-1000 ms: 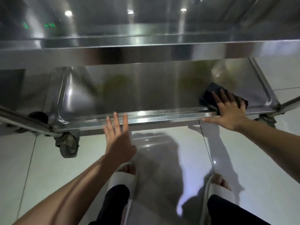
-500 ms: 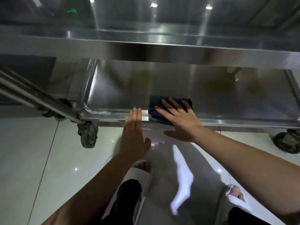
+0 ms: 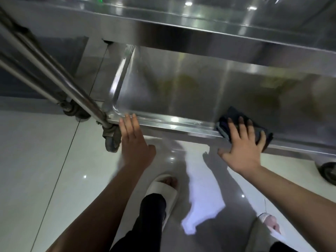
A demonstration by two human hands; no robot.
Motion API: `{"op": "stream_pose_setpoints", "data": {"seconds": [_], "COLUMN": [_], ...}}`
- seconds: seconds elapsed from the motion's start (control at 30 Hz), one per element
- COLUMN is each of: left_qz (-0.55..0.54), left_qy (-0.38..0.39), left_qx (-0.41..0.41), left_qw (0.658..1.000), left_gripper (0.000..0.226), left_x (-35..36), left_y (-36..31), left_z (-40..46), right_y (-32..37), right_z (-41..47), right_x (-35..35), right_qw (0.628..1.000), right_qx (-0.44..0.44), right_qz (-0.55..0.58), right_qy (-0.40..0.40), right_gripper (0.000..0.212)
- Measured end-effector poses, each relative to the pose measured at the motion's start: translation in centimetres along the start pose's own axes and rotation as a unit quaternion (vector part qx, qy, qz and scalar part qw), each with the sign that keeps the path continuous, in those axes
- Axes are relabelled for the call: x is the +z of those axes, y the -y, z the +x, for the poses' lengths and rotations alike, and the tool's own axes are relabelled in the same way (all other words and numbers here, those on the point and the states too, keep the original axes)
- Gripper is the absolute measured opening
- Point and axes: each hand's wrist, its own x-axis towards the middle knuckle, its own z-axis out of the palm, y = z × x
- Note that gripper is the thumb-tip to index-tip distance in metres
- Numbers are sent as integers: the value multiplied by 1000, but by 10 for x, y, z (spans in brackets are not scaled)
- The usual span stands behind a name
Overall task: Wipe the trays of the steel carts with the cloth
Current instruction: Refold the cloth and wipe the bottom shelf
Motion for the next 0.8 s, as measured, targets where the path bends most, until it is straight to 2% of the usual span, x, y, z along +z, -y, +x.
{"op": "stream_pose_setpoints", "data": {"seconds": [0.1,0.2,0.27,0.33,0.4,0.43,0.5,0.57,0.6,0.67,0.8], "left_qz": [-19,-31,-81,-189,-303,-307,-223,-128,-78,3,67], "left_qy": [11,10,-16,-92,-153,-173,-170,-73,-24,34,37], "left_qx": [-14,1,12,-54,-164,-187,-133,-44,-26,-26,10], "left_qw": [1000,999,996,976,926,917,951,988,996,999,997], "left_gripper": [107,101,82,63,71,75,72,64,68,77,80], "left_x": [-1,3,1,-13,-36,-48,-58,-47,-37,-14,-13], "left_y": [-6,3,10,13,4,-5,-25,-46,-54,-62,-37], "left_z": [-3,-3,-1,6,16,20,29,35,36,35,31], "right_y": [78,157,191,195,170,150,102,63,51,40,40], "right_z": [0,8,19,32,43,50,61,58,56,51,52], "right_x": [-3,-14,-25,-37,-52,-57,-46,-29,-18,1,7], "right_qw": [999,986,963,939,936,948,979,994,997,998,999], "right_qx": [-44,-153,-250,-311,-259,-202,-68,8,9,-6,-5], "right_qz": [29,69,90,144,237,233,127,79,69,53,51], "right_qy": [10,0,51,38,35,74,141,79,43,21,-8], "right_gripper": [109,111,101,75,51,47,52,56,62,70,72]}}
